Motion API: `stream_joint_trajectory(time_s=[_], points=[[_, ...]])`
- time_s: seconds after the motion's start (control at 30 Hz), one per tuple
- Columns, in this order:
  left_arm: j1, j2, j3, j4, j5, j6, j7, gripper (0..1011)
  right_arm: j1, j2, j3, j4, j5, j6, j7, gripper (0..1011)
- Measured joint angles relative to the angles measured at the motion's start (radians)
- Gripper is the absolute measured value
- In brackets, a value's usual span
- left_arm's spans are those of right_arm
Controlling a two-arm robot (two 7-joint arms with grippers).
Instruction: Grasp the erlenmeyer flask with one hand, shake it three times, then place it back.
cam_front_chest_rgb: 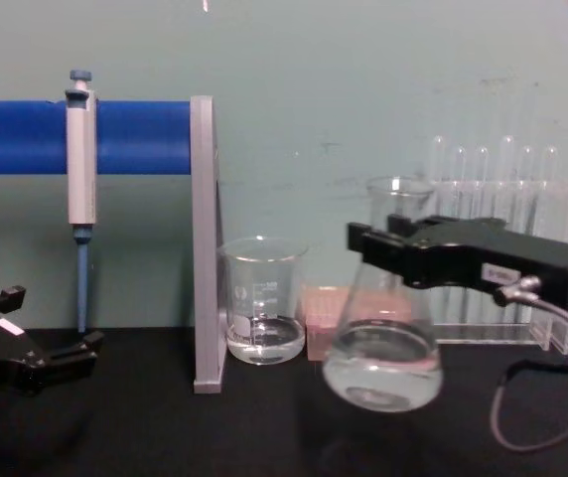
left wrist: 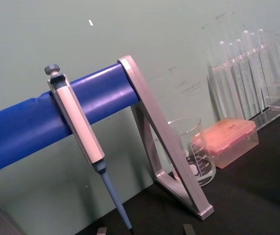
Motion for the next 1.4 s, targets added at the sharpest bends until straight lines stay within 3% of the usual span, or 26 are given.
stream_joint_trajectory(time_s=[0.4,0.63,0.97,1.4], points=[[0.000,0.000,0.000,0.000,0.000,0.000,0.000,1001,-0.075,0.009,0.103,-0.046,-0.023,0.016,-0.084,451],[0.000,0.000,0.000,0.000,0.000,0.000,0.000,1001,-0.090,0.001,0.135,-0.050,-0.037,0.021,-0.095,451],[0.000,0.000,0.000,0.000,0.000,0.000,0.000,1001,-0.076,-0.016,0.141,-0.031,-0.051,0.022,-0.080,451],[0.000,0.000,0.000,0.000,0.000,0.000,0.000,1001,-0.031,-0.036,0.092,0.004,-0.057,0.023,-0.021,451]])
